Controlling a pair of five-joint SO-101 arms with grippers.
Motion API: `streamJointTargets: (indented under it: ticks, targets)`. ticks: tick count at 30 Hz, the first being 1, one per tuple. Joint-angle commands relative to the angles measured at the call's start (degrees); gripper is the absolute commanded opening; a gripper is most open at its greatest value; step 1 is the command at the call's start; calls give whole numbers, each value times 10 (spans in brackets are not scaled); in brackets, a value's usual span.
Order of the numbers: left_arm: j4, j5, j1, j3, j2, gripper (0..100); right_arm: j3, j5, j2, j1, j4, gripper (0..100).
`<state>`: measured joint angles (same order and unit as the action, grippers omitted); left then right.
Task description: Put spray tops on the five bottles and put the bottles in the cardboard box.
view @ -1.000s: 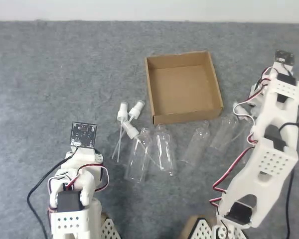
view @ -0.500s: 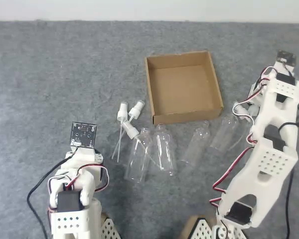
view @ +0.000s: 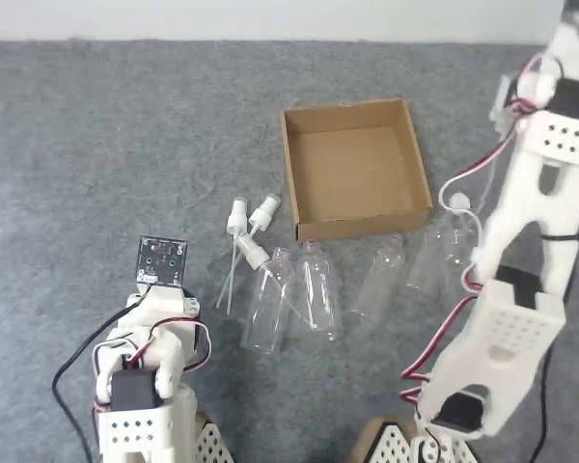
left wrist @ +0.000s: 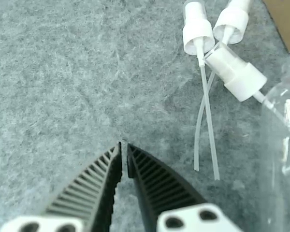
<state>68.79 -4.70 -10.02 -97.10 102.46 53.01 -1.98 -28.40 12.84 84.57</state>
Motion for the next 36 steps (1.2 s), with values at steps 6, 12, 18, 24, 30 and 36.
streamJointTargets:
  ticks: [6, 12, 18, 24, 30, 36]
  targets:
    - [1, -3, 1, 4, -4, 12, 230, -4, 72, -168, 157, 17]
    - [1, -3, 1, 4, -4, 12, 235, -4, 58, -314, 178, 17]
    - [1, -3, 1, 4, -4, 12, 199, -7, 1, -441, 158, 17]
    - [1, -3, 1, 4, -4, 12, 200, -16, -103, -517, 116, 17]
    - [1, -3, 1, 4, -4, 12, 200, -164, -183, -531, 53, 17]
    - [1, -3, 1, 4, -4, 12, 199, -237, -227, -528, 16, 17]
